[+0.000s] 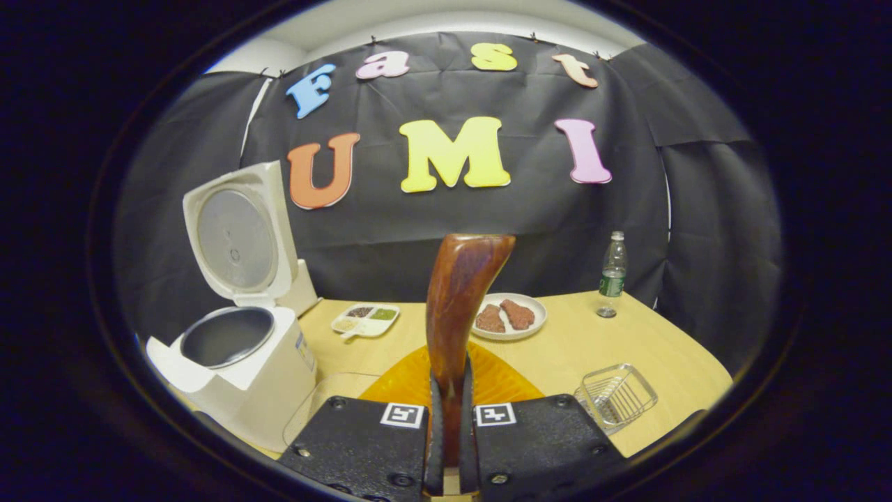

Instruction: Close the left gripper, press the button to open the rice cooker; take a wooden spoon from the chopstick holder with the right hand, scoop a spoonful of rice and pour it into the rice cooker, then put the wooden spoon back into the chopstick holder.

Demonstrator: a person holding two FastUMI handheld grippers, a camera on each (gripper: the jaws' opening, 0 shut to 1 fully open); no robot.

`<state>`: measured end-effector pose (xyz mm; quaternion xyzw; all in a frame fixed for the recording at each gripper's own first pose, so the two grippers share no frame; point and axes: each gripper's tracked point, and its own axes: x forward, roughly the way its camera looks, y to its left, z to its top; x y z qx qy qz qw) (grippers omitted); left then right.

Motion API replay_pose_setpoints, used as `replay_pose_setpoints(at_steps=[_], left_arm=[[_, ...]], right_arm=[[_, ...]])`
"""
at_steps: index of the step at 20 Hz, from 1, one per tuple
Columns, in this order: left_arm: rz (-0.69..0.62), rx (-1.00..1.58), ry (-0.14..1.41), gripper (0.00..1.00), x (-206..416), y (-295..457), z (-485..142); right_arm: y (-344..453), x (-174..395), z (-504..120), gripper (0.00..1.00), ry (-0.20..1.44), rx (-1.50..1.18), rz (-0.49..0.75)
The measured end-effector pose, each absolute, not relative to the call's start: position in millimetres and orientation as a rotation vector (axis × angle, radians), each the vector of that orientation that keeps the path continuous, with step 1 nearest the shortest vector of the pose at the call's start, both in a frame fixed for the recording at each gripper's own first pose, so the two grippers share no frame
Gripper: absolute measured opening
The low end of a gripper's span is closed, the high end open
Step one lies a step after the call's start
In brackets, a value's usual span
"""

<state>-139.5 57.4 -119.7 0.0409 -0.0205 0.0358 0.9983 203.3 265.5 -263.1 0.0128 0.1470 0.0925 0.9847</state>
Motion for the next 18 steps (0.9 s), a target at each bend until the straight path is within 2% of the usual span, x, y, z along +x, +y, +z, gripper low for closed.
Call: replay_pose_setpoints(at_steps=[5, 8, 18], left_arm=[[0.064, 0.069, -0.039, 0.96, -138.5, 54.8, -123.0], [0.067, 0.084, -0.032, 0.97, -137.5, 54.4, -126.5], [0.053, 0.058, -0.021, 0.97, -134.5, 49.9, -129.7]], right_arm=[[274.3, 200.2, -309.2, 0.13, 0.311, -0.043, 0.119], [298.1, 187.0, -316.6, 0.13, 0.305, -0.03, 0.171], [324.8, 162.1, -332.0, 0.14, 0.593, 0.293, 0.327]])
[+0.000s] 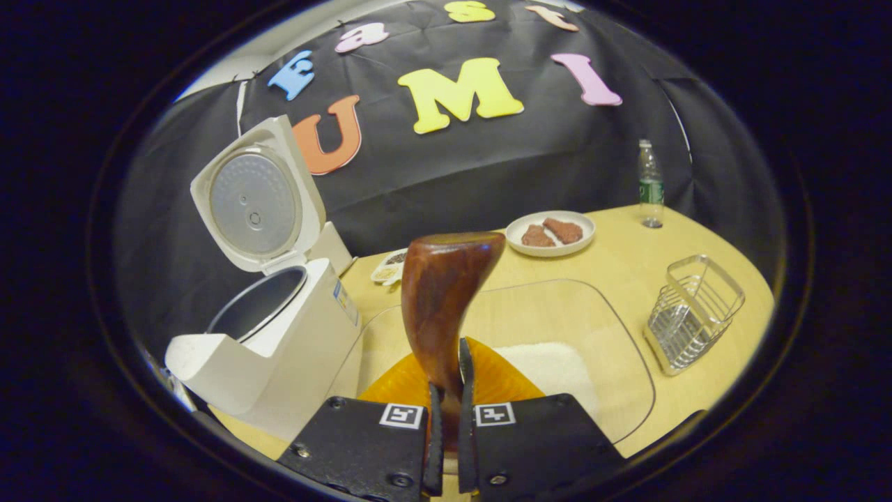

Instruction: Close the left gripper, press the button to open the rice cooker; take a wooden spoon from the chopstick holder with the right hand, scoop a spoonful of rice and pour it into the rice cooker, then put the wooden spoon back into the chopstick holder.

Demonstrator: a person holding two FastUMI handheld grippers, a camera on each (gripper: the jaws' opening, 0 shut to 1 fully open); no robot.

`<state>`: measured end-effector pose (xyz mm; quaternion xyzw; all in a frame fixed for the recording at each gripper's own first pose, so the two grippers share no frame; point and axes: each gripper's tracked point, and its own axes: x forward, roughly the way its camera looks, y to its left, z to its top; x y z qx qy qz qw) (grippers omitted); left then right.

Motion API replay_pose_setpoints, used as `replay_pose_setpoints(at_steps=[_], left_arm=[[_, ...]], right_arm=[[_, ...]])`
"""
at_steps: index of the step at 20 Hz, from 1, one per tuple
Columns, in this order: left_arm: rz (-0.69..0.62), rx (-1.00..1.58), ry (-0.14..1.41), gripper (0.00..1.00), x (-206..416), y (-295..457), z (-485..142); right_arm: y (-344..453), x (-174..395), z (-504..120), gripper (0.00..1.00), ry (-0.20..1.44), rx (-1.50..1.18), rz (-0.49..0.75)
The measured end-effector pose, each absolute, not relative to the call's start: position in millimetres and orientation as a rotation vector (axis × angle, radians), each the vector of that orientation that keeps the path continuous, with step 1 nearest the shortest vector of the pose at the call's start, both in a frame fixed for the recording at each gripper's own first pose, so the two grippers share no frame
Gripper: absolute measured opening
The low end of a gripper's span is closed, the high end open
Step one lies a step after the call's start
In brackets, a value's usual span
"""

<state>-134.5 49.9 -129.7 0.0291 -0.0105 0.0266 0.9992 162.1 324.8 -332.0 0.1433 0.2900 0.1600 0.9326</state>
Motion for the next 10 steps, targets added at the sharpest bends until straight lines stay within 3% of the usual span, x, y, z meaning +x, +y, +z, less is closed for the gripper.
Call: replay_pose_setpoints(at_steps=[10], left_arm=[[0.048, 0.065, -0.005, 0.97, -131.7, 49.0, -134.9]], right_arm=[[314.0, 171.0, -315.7, 0.13, 0.679, 0.694, 0.377]])
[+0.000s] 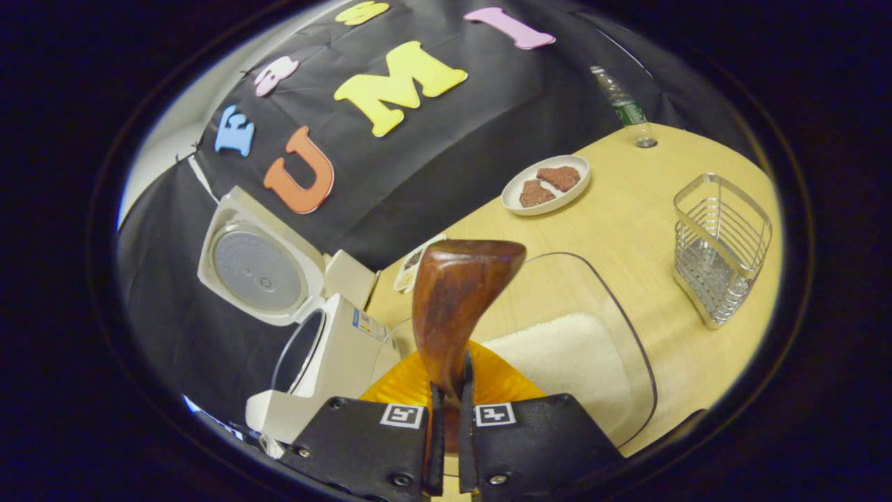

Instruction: Close the left gripper, press the button to open the rice cooker; take a wooden spoon from the chopstick holder with the right hand, scoop a spoonful of rice and pour it into the rice cooker, then put the wooden spoon back into the chopstick holder.

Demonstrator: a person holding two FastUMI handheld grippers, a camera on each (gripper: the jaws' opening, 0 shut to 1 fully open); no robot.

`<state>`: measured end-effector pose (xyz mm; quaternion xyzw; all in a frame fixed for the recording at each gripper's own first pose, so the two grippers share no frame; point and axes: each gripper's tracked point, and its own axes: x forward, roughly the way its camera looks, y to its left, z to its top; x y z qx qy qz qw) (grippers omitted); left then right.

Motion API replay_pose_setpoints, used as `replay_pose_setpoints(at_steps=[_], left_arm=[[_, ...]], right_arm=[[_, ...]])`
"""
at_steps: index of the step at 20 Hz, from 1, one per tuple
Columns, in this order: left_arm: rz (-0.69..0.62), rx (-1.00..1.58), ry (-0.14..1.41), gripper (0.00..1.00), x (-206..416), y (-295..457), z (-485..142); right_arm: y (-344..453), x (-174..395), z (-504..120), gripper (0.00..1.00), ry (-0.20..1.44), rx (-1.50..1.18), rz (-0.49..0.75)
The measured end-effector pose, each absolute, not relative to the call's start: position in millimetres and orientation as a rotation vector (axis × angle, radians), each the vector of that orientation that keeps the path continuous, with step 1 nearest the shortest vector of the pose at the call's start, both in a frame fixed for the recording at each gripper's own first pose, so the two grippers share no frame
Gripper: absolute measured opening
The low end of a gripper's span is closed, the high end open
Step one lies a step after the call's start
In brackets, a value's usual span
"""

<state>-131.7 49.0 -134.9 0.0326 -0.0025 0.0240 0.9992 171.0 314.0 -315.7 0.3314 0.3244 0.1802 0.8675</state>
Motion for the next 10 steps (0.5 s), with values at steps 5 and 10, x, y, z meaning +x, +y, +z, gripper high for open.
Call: replay_pose_setpoints(at_steps=[5, 10], left_arm=[[0.047, 0.064, 0.0, 0.97, -130.3, 47.9, -137.5], [0.028, 0.071, 0.009, 0.97, -130.0, 44.6, -139.2]], right_arm=[[291.4, 179.5, -292.5, 0.13, 0.599, 0.914, 0.391], [264.8, 178.2, -266.1, 0.13, 0.568, 1.218, 0.416]])
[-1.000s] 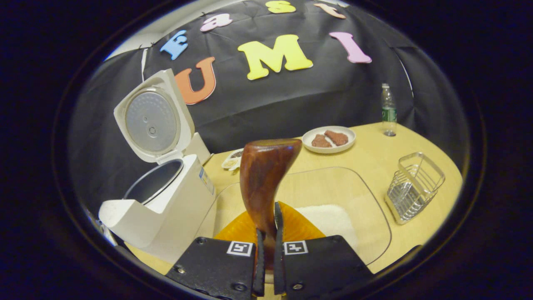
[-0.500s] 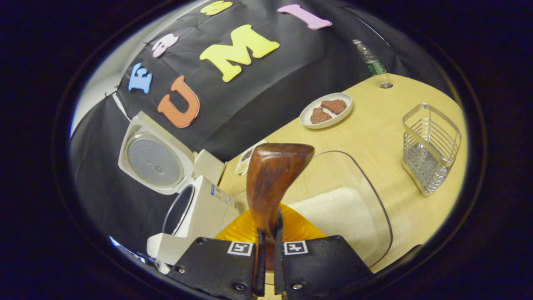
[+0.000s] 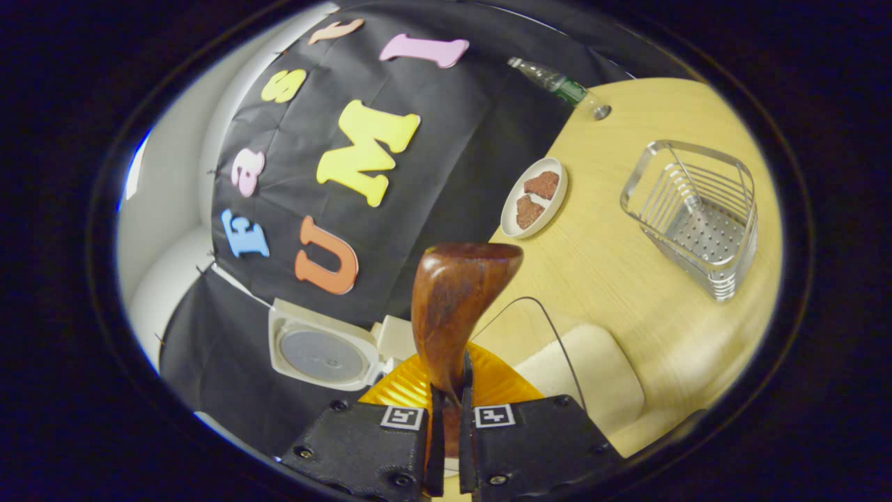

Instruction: Close the left gripper, press the button to open the rice cooker; take a wooden spoon from the chopstick holder with the right hand, scoop a spoonful of rice and pour it into the rice cooker, then put the wooden spoon back into the chopstick holder.

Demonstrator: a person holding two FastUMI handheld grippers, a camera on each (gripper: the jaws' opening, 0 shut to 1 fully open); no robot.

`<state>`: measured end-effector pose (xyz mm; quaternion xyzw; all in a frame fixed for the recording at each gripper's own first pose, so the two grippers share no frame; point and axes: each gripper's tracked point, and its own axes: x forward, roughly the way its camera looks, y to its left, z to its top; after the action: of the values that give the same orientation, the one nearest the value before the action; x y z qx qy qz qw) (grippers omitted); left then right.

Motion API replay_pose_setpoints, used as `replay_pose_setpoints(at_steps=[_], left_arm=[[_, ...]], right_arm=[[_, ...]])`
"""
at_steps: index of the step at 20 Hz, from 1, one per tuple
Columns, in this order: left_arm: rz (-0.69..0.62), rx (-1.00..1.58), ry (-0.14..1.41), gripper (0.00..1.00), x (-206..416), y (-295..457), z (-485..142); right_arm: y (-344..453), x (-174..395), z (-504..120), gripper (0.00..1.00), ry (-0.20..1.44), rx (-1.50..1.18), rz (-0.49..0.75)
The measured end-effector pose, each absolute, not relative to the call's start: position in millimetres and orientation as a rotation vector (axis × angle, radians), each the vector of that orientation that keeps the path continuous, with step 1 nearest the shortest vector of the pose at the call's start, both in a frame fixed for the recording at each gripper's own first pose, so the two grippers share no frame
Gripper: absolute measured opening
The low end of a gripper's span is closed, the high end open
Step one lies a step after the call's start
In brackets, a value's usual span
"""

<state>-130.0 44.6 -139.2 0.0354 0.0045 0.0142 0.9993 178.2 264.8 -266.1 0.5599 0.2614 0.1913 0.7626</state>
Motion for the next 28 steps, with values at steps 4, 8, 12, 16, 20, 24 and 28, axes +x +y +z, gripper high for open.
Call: replay_pose_setpoints(at_steps=[4, 8, 12, 16, 20, 24, 28], left_arm=[[0.008, 0.079, 0.019, 0.97, -131.1, 37.7, -139.3], [-0.026, 0.061, 0.009, 0.97, -137.3, 32.1, -132.7], [-0.043, 0.033, -0.005, 0.97, -145.5, 32.8, -126.6], [-0.052, 0.028, -0.02, 0.97, -153.4, 39.0, -120.7], [-0.054, 0.029, -0.021, 0.97, -159.6, 48.1, -119.6], [-0.036, 0.027, -0.02, 0.97, -165.9, 59.2, -120.0], [-0.032, 0.018, -0.035, 0.97, -175.9, 69.2, -120.2]], right_arm=[[236.3, 173.6, -215.4, 0.13, 0.478, 1.521, 0.495], [230.7, 158.6, -182.7, 0.13, 0.441, 1.551, 0.579], [230.4, 154.9, -143.1, 0.11, 0.411, 1.612, 0.648], [244.1, 161.7, -120.5, 0.13, 0.391, 1.514, 0.645], [281.0, 170.0, -101.3, 0.13, 0.41, 1.407, 0.647], [338.6, 180.7, -94.3, 0.13, 0.441, 1.253, 0.646], [402.1, 189.0, -108.4, 0.13, 0.481, 1.136, 0.643]])
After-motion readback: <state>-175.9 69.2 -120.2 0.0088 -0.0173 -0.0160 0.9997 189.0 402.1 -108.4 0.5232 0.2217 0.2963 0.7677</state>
